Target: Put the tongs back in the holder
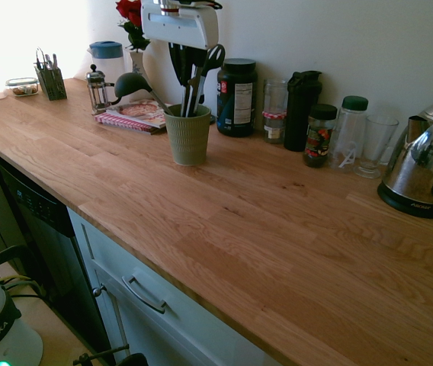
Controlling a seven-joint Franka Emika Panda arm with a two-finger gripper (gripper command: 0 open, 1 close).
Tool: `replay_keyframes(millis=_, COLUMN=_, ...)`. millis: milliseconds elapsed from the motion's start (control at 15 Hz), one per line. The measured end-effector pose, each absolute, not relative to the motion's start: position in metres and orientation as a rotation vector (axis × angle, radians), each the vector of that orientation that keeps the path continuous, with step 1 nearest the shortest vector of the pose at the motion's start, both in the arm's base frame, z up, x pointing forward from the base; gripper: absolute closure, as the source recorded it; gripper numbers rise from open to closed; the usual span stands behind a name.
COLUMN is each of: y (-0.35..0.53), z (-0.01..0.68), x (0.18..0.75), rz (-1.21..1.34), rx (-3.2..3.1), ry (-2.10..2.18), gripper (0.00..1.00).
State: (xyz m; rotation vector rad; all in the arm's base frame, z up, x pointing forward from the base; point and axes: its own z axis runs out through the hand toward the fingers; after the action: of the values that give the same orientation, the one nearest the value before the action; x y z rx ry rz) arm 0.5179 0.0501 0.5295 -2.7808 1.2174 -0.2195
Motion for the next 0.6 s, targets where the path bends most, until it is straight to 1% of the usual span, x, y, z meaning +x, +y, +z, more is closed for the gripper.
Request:
replay_keyframes(millis=400, y=0.049, z=0.529, x=0.511, rz=-0.215, rx=-2.791, ry=1.206, gripper=0.00)
replay_keyframes(millis=600, y=0.045, z=0.565, x=0.494, rz=-0.250, rx=-2.775, ry=1.183, gripper=0.00)
